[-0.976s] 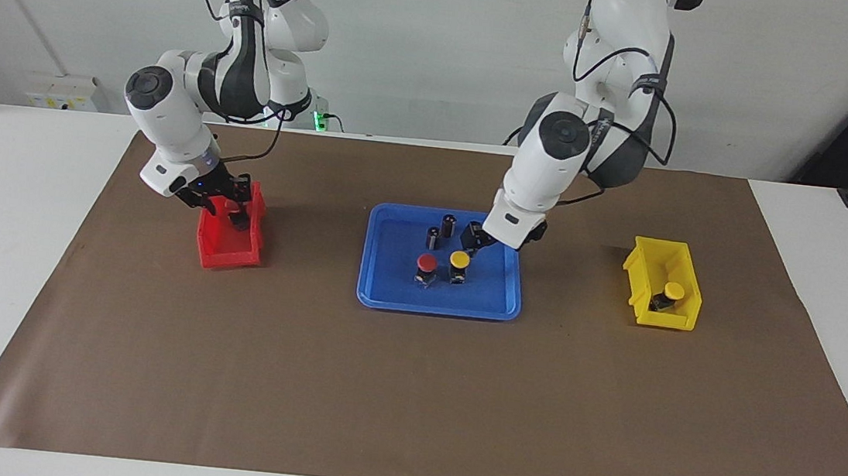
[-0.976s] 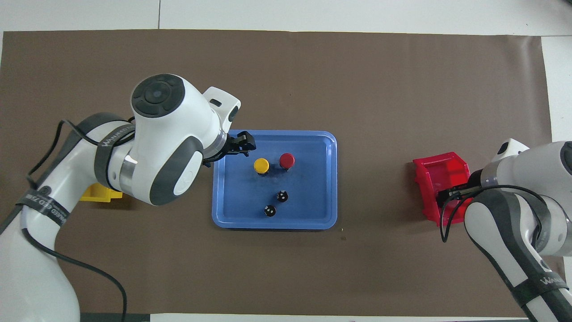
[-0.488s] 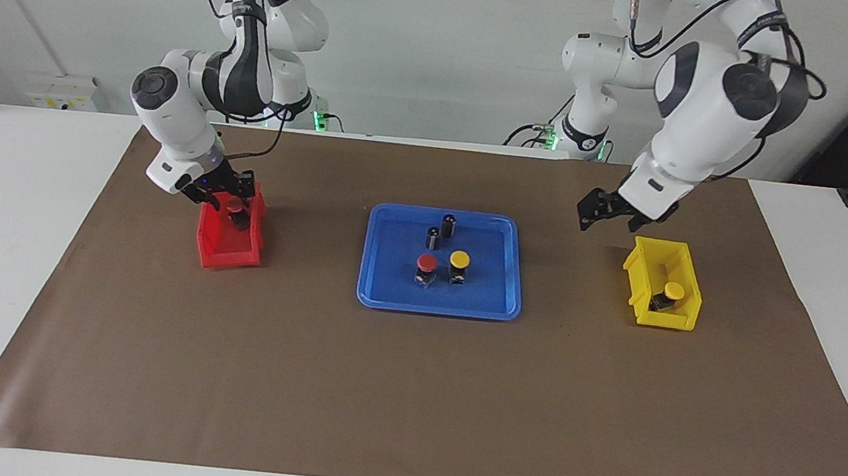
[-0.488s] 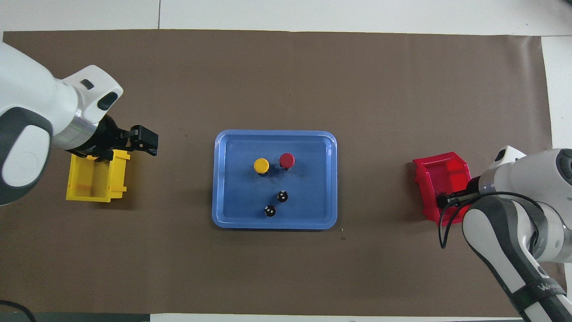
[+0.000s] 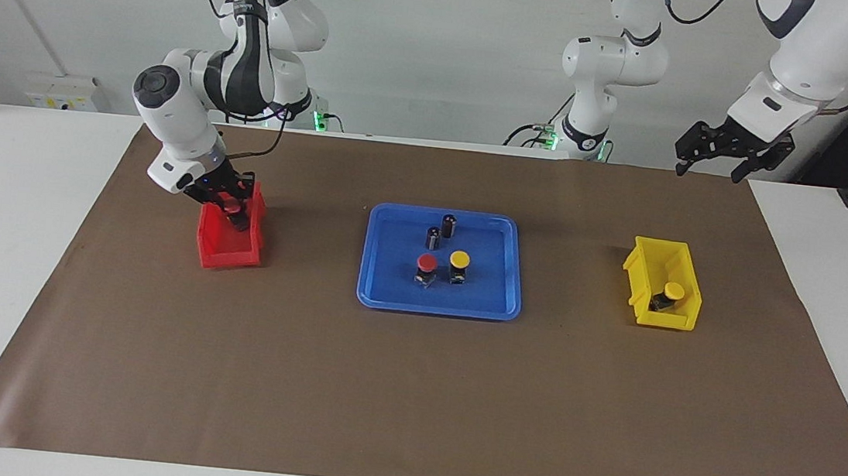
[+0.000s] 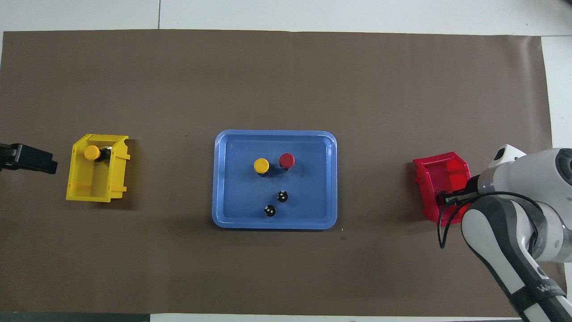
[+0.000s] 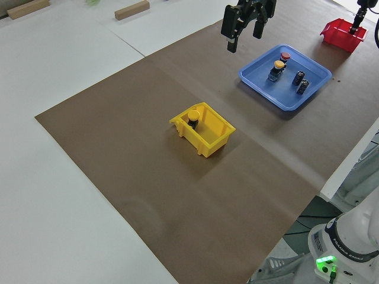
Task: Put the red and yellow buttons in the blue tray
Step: 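Withdraw the left gripper to the yellow holder while the right gripper lifts red, then place the second red button in the tray with the right gripper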
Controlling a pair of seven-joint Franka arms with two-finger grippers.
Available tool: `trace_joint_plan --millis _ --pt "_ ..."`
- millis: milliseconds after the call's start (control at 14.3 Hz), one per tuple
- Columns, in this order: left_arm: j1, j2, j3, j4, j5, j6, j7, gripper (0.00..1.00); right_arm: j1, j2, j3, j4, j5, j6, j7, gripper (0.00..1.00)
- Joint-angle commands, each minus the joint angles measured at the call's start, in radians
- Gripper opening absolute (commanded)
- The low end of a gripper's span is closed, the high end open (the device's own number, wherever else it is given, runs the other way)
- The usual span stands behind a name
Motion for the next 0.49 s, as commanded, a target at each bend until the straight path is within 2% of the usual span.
trace_joint_plan --millis 0,139,209,348,418 --pt "0.038 0.026 -0.009 0.028 0.001 -0.004 0.019 1.0 -0.001 0.048 0.009 0.193 -0.024 -0.17 0.005 0.16" --pt "0.04 0.026 -0.009 0.023 -0.001 0.0 0.018 1.0 0.025 0.109 0.04 0.386 -0.029 -0.308 0.072 0.17" --pt "0.041 0.023 -0.008 0.014 -0.002 0.008 0.016 1.0 0.074 0.146 0.046 0.472 -0.031 -0.361 0.161 0.17" --pt "0.069 0.003 -0.008 -0.061 -0.022 0.098 0.013 1.0 0.21 0.192 0.048 0.568 -0.031 -0.367 0.351 0.17" --pt "0.075 -0.025 -0.008 -0.124 -0.027 0.165 0.01 1.0 0.282 0.21 0.048 0.583 -0.031 -0.319 0.466 0.16"
